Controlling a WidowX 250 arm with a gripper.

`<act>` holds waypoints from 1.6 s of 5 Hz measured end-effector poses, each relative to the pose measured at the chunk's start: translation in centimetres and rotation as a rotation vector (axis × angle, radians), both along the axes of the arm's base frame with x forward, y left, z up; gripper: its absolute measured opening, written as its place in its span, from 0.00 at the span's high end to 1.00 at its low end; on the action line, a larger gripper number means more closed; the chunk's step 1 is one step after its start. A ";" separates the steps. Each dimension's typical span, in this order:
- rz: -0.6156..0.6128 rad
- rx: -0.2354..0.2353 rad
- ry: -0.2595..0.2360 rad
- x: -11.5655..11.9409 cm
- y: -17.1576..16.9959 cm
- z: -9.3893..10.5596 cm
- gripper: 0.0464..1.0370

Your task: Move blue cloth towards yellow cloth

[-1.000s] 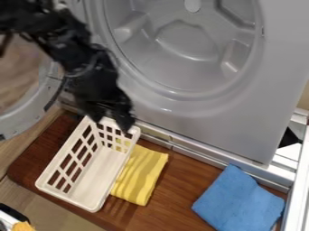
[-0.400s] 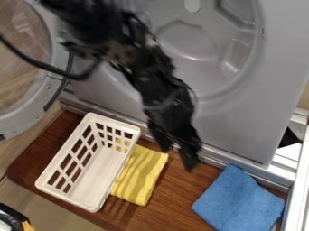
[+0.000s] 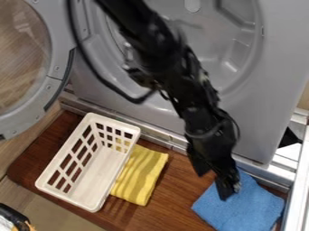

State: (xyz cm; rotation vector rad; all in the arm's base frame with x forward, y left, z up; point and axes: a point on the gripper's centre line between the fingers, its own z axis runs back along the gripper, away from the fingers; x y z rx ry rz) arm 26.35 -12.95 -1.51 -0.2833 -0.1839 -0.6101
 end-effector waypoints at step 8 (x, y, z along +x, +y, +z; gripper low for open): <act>-0.078 0.190 -0.154 1.8 -2.9 -6.0 0.04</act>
